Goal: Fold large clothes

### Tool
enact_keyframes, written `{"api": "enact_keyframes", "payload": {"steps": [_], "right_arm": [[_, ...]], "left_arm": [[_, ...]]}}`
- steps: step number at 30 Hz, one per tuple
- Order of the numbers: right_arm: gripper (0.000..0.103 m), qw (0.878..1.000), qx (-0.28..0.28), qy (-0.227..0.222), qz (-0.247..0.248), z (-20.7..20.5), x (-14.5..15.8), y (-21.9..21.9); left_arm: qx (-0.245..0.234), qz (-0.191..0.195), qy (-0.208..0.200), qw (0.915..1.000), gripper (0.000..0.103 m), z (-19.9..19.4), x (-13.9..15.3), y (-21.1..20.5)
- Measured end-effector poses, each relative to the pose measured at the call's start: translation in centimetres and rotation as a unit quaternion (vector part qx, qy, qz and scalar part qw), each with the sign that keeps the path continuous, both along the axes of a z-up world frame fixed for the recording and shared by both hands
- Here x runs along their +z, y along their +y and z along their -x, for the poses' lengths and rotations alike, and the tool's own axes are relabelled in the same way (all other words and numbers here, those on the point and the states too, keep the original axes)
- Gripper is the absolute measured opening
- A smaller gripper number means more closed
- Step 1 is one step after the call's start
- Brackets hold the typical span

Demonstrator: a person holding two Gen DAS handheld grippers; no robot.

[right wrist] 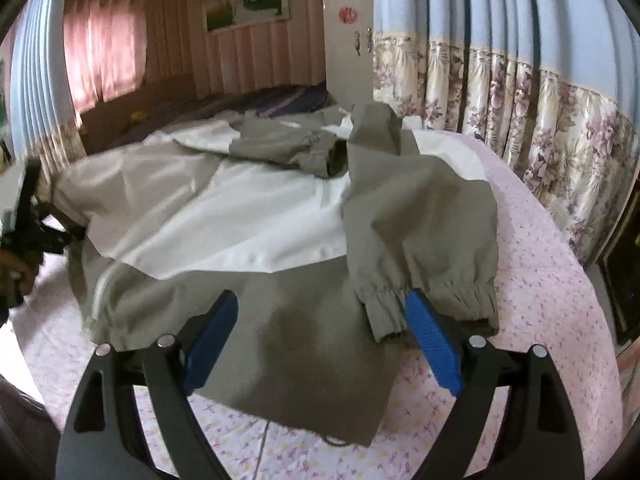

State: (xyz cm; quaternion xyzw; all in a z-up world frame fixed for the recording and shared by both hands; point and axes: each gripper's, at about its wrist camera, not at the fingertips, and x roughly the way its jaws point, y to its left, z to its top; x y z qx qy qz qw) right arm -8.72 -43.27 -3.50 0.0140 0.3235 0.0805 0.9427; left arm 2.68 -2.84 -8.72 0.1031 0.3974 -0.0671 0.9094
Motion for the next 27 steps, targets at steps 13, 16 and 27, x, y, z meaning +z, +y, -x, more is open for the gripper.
{"api": "enact_keyframes", "payload": {"steps": [13,16,27], "right_arm": [[0.028,0.998,0.007,0.063,0.019,-1.4,-2.8,0.3],[0.014,0.998,0.016,0.052,0.04,-1.9,-2.2,1.1],[0.013,0.995,0.007,-0.094,0.02,2.4,8.0,-1.2]], "left_arm": [[0.02,0.036,0.009,0.9991,0.088,0.9,-0.3,0.1],[-0.005,0.066,0.024,0.9975,0.042,0.7,-0.5,-0.6],[-0.053,0.117,-0.04,0.9909,0.001,6.8,10.5,-0.9]]}}
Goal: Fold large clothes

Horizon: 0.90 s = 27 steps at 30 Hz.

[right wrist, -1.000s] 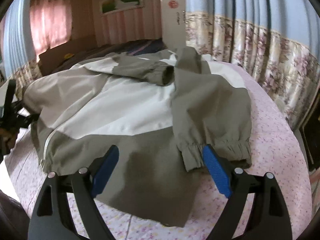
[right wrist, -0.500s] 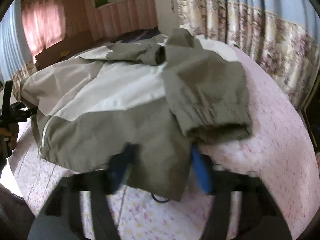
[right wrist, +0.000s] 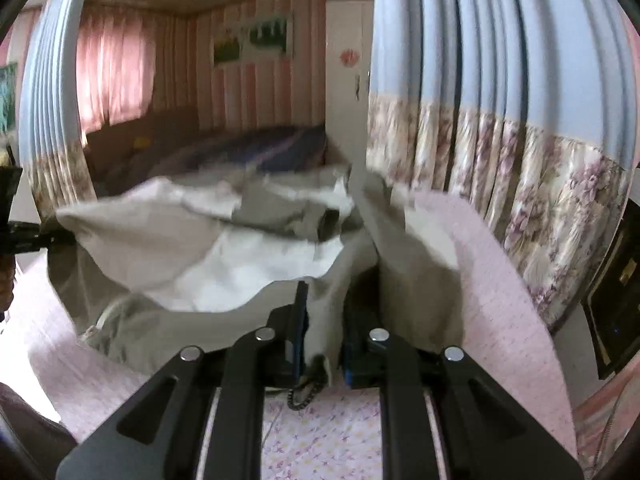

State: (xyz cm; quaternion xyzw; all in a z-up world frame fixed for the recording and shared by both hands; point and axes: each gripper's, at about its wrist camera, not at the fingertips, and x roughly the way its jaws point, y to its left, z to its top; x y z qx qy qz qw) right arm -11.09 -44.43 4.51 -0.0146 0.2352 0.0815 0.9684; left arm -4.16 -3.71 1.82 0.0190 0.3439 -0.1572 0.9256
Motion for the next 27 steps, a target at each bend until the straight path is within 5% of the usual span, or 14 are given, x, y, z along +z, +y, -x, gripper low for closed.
{"api": "enact_keyframes", "payload": {"steps": [3,4,5,7,8,10,12,19,24,27], "right_arm": [[0.015,1.0,0.003,0.02,0.008,0.7,0.7,-0.9],[0.03,1.0,-0.007,0.018,0.017,1.1,0.7,-1.2],[0.062,0.999,-0.022,0.019,0.026,1.4,0.7,-1.6],[0.079,0.999,-0.03,0.012,0.02,1.9,1.3,-2.4],[0.079,0.999,-0.035,0.007,0.014,2.0,1.8,-2.8],[0.079,0.999,-0.046,-0.003,0.007,1.9,2.6,-3.3],[0.079,0.999,-0.051,-0.003,-0.001,0.5,3.4,-3.5],[0.079,0.999,-0.002,0.03,-0.026,-8.5,2.9,0.6],[0.078,0.995,0.034,0.091,-0.011,-17.3,-0.7,4.8],[0.069,0.99,0.026,0.135,0.018,-22.2,-3.7,6.2]], "left_arm": [[-0.008,0.004,0.001,1.0,0.002,1.3,2.0,0.4],[-0.005,0.008,0.007,0.9999,0.003,1.5,1.8,0.8],[-0.001,0.008,0.02,0.9998,0.005,1.5,1.3,1.0],[0.008,-0.004,0.045,0.999,0.023,1.2,0.4,1.1],[0.013,0.0,0.05,0.9987,0.03,1.3,0.2,1.4],[0.02,0.009,0.057,0.9981,0.076,1.7,0.5,2.2],[0.038,0.0,0.033,0.9987,0.092,1.7,1.3,2.6],[0.091,-0.061,-0.013,0.9939,0.1,-4.4,2.2,4.8],[0.124,-0.057,0.004,0.9906,0.1,-12.1,0.3,7.2],[0.142,-0.082,0.016,0.9863,0.1,-17.1,-1.7,8.1]]}}
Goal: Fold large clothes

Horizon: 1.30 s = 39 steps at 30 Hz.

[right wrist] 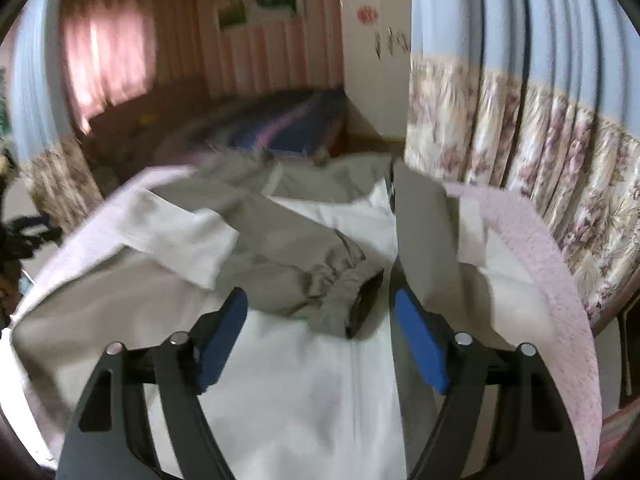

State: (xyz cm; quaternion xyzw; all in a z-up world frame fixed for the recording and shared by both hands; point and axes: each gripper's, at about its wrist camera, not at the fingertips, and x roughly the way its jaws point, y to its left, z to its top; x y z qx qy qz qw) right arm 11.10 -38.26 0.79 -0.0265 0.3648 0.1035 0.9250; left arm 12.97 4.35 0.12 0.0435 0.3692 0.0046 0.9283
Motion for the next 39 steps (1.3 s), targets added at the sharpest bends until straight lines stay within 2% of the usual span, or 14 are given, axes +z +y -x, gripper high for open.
{"api": "enact_keyframes", "payload": {"steps": [2,7,8,10,11,14,16,19,22,28,31,33,35,39], "right_arm": [[0.055,1.0,-0.009,0.026,0.009,-2.2,-1.5,0.2],[0.047,0.996,-0.02,0.083,0.011,-6.4,-4.7,-0.3],[0.041,0.996,-0.017,0.087,0.008,-6.9,-5.0,-0.3],[0.03,0.996,-0.007,0.088,0.004,-7.6,-5.2,-0.5],[0.016,0.996,-0.008,0.082,0.015,-7.9,-5.1,-0.5],[0.009,0.997,0.005,0.058,0.04,-9.3,-4.4,-0.3],[0.009,0.997,0.002,0.058,0.046,-10.7,-4.3,-0.5],[0.012,0.997,-0.026,0.071,0.008,-11.6,-3.8,-1.6],[0.038,0.997,-0.025,0.067,-0.006,-10.7,-3.7,-1.7],[0.04,0.994,-0.045,0.1,-0.017,-10.1,-4.9,-1.2],[0.039,0.993,-0.054,0.107,-0.022,-10.3,-5.7,-1.1],[0.026,0.996,-0.037,0.086,-0.008,-10.3,-5.3,-0.4],[0.007,0.998,-0.022,0.055,0.02,-10.6,-4.4,0.2],[0.006,0.993,-0.033,-0.013,0.11,-13.1,-2.7,0.5]], "left_arm": [[0.007,-0.008,0.009,0.9999,0.1,-2.0,-1.1,0.4],[0.03,0.014,0.055,0.9979,0.1,-7.8,-4.4,2.0],[0.035,0.015,0.062,0.9974,0.1,-8.5,-4.9,2.1],[0.028,0.028,0.076,0.9963,0.1,-10.6,-5.9,2.0],[0.028,0.03,0.081,0.9958,0.1,-11.2,-6.3,1.9],[0.027,0.037,0.095,0.9944,0.1,-13.5,-7.6,1.4],[0.031,0.035,0.099,0.994,0.1,-15.1,-8.2,0.7],[0.037,0.038,0.093,0.9942,0.1,-15.9,-8.2,-0.2],[0.028,0.023,0.085,0.9957,0.1,-15.9,-8.3,-1.1],[0.034,0.024,0.077,0.9962,0.1,-15.8,-8.3,-0.8],[0.035,0.025,0.076,0.9962,0.1,-15.8,-8.4,-0.6],[0.034,0.027,0.076,0.9961,0.1,-15.8,-8.5,-0.6],[0.032,0.027,0.075,0.9963,0.1,-16.1,-8.6,-0.6],[0.032,0.02,0.067,0.997,0.1,-17.6,-8.5,-0.6]]}}
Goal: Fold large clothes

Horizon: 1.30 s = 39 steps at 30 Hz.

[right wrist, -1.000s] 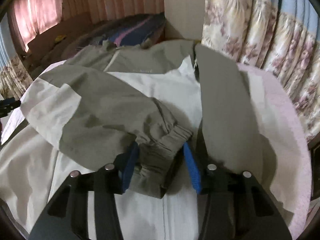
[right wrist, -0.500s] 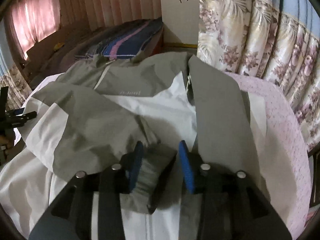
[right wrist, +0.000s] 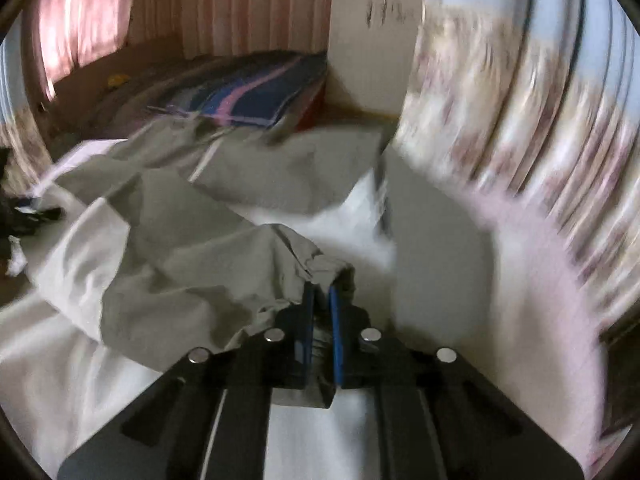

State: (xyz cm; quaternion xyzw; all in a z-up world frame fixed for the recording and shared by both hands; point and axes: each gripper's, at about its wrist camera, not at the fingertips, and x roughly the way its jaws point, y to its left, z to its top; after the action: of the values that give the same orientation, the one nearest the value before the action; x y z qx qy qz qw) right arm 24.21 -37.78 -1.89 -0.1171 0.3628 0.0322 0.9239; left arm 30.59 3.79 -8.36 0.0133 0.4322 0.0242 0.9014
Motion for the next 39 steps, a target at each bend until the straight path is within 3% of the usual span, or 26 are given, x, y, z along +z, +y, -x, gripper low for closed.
{"api": "enact_keyframes", "payload": {"steps": [3,5,9,12,13,14,16,18,20,22,23,24,25,26,27,28,30,33,36,38,39], "right_arm": [[0.006,0.999,-0.01,-0.015,0.044,-3.2,-0.2,-0.8],[0.006,0.996,-0.024,-0.015,0.079,-5.3,-1.2,-1.4],[0.011,0.996,-0.036,0.009,0.081,-7.1,-3.3,-2.4],[0.039,0.997,-0.042,0.0,0.066,-6.2,-2.7,-2.6],[0.063,0.998,-0.038,-0.004,0.049,-5.7,-2.2,-2.7],[0.075,0.999,-0.035,-0.009,0.024,-4.9,-1.5,-3.2],[0.077,0.999,-0.027,-0.011,-0.013,-3.9,-0.6,-3.7],[0.077,0.999,-0.024,-0.016,-0.032,-2.7,0.3,-4.2],[0.078,0.998,-0.02,-0.022,-0.049,-1.7,1.0,-4.8],[0.078,0.998,-0.02,-0.023,-0.052,-1.2,1.2,-4.9],[0.078,0.998,-0.021,-0.022,-0.055,-1.0,1.3,-5.1],[0.078,0.998,-0.021,-0.021,-0.058,-0.9,1.2,-5.2],[0.078,0.998,-0.021,-0.02,-0.059,-0.8,1.1,-5.1],[0.079,0.998,-0.022,-0.017,-0.062,-0.7,1.0,-5.1],[0.079,0.998,-0.02,-0.015,-0.065,-0.5,0.9,-5.1],[0.079,0.998,-0.019,-0.015,-0.066,-0.5,0.8,-5.0],[0.079,0.998,-0.018,-0.016,-0.063,-0.3,0.9,-4.8],[0.078,0.998,-0.022,-0.021,-0.06,0.5,1.4,-5.0],[0.078,0.998,-0.023,-0.019,-0.062,1.5,1.7,-5.4],[0.079,0.997,-0.025,-0.023,-0.069,2.5,2.2,-6.0],[0.079,0.997,-0.027,-0.022,-0.073,3.1,2.4,-6.2]], "left_arm": [[0.009,0.009,0.007,0.9999,0.1,-1.6,-0.2,0.0],[0.014,-0.011,0.004,0.9998,0.1,-2.9,-0.3,-0.5],[0.013,-0.061,0.004,0.998,0.1,-5.8,-0.8,-1.5],[0.006,-0.097,-0.002,0.9953,0.094,-6.8,-1.1,-2.1],[0.005,-0.116,-0.009,0.9932,0.087,-6.9,-1.0,-2.2],[0.004,-0.124,-0.012,0.9922,0.081,-7.0,-0.9,-2.3],[-0.001,-0.114,-0.008,0.9934,0.05,-7.1,-0.8,-2.0],[-0.005,-0.096,0.0,0.9953,0.041,-6.9,-0.8,-1.7],[-0.015,-0.064,0.004,0.9978,0.041,-6.3,-0.6,-1.4],[-0.004,-0.038,0.0,0.9993,0.055,-5.8,-0.3,-0.8],[-0.003,-0.024,0.002,0.9997,0.055,-5.6,-0.3,-0.5],[-0.006,-0.015,0.007,0.9998,0.046,-5.5,-0.5,-0.4],[-0.012,-0.025,0.008,0.9996,0.031,-5.3,-0.7,-0.5],[-0.018,-0.034,0.008,0.9992,0.022,-5.2,-0.8,-0.8],[-0.024,-0.042,0.007,0.9988,0.006,-5.1,-0.8,-1.1],[-0.022,-0.061,0.006,0.9979,0.003,-5.1,-0.7,-1.5],[-0.015,-0.081,0.0,0.9966,0.003,-5.3,-0.2,-1.5],[0.0,-0.202,-0.036,0.9788,0.002,-6.0,0.8,-1.6],[-0.012,-0.234,-0.04,0.9714,0.003,-6.2,0.8,-1.9],[-0.031,-0.243,-0.037,0.9688,0.011,-5.8,0.4,-2.8],[-0.037,-0.237,-0.031,0.9702,0.029,-5.6,0.3,-2.9]]}}
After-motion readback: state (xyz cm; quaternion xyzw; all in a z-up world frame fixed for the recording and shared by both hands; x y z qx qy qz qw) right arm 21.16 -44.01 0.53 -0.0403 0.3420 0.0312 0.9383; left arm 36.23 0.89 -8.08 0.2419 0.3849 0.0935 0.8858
